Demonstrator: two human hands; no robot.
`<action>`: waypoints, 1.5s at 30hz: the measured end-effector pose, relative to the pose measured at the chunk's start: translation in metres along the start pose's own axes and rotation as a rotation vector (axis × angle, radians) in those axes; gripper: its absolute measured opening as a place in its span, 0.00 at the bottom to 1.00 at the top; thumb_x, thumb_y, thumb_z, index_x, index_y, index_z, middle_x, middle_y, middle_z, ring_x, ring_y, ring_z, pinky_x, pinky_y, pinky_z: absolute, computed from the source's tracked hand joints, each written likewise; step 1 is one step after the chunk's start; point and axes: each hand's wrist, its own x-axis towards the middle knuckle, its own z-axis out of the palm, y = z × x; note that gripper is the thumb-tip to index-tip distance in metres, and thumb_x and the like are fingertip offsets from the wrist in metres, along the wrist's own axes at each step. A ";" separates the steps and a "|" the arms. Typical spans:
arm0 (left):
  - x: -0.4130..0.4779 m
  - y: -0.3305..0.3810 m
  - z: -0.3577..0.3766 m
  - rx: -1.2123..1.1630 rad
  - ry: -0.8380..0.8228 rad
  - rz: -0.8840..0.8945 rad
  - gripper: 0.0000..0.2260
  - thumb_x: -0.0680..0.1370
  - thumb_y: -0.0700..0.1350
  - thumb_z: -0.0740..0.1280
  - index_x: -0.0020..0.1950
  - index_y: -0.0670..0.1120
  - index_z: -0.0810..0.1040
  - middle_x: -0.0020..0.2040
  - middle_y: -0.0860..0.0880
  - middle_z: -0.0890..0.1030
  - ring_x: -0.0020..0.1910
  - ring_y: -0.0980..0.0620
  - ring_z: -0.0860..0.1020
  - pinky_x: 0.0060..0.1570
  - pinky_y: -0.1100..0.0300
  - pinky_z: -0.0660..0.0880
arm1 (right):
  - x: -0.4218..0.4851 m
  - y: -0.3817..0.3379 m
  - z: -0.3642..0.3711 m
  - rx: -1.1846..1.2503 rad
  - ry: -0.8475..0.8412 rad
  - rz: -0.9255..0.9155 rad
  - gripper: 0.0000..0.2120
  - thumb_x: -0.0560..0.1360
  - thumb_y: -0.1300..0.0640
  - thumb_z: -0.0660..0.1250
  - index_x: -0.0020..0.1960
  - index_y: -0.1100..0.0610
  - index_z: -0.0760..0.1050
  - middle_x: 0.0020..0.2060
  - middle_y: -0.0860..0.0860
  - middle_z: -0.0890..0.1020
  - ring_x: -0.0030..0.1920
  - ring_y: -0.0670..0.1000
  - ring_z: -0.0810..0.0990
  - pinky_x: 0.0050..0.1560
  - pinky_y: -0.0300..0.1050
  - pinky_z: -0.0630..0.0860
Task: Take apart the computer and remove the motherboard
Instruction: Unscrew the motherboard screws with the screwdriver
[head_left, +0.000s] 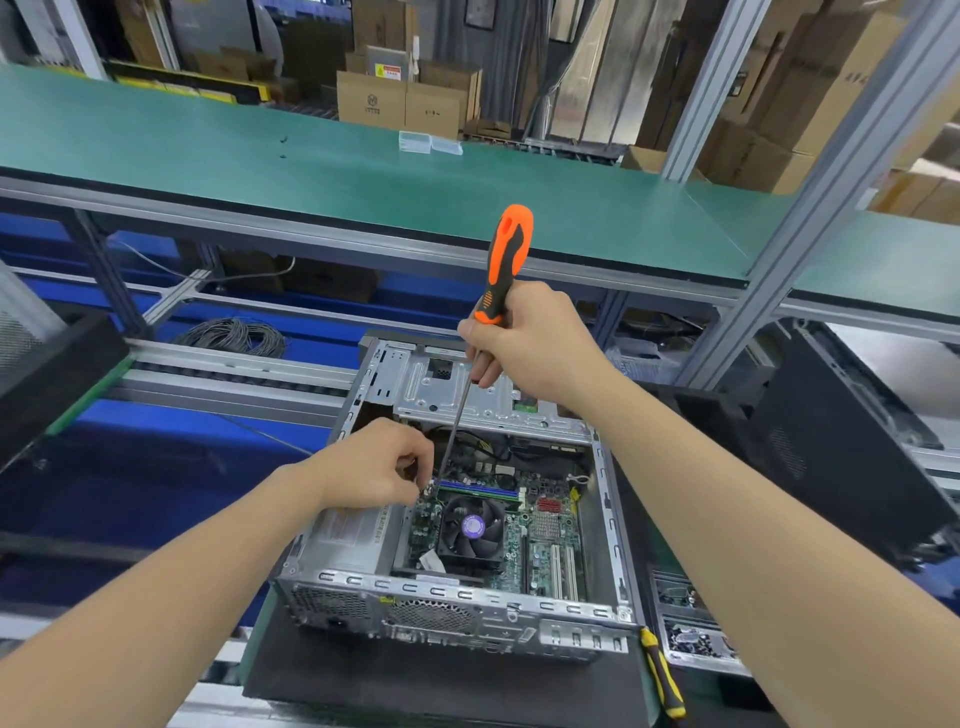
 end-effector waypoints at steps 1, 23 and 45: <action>0.000 0.000 0.002 0.059 -0.009 0.013 0.06 0.68 0.45 0.70 0.41 0.57 0.81 0.38 0.58 0.76 0.35 0.62 0.74 0.34 0.71 0.68 | -0.001 0.000 -0.003 0.003 0.003 0.002 0.11 0.82 0.55 0.67 0.44 0.61 0.79 0.31 0.51 0.86 0.30 0.48 0.86 0.39 0.40 0.83; 0.015 0.019 0.041 0.170 0.197 0.031 0.13 0.74 0.61 0.74 0.49 0.54 0.87 0.38 0.71 0.76 0.44 0.72 0.74 0.41 0.75 0.64 | -0.020 0.009 -0.044 0.092 0.073 0.003 0.09 0.82 0.58 0.68 0.48 0.63 0.78 0.35 0.55 0.86 0.33 0.53 0.87 0.42 0.55 0.86; 0.008 0.016 -0.005 -1.163 0.356 -0.468 0.14 0.82 0.42 0.57 0.38 0.40 0.74 0.30 0.47 0.65 0.28 0.51 0.60 0.30 0.57 0.56 | 0.013 0.033 0.037 0.136 -0.070 0.002 0.09 0.81 0.57 0.68 0.46 0.63 0.78 0.31 0.53 0.85 0.29 0.50 0.85 0.36 0.42 0.83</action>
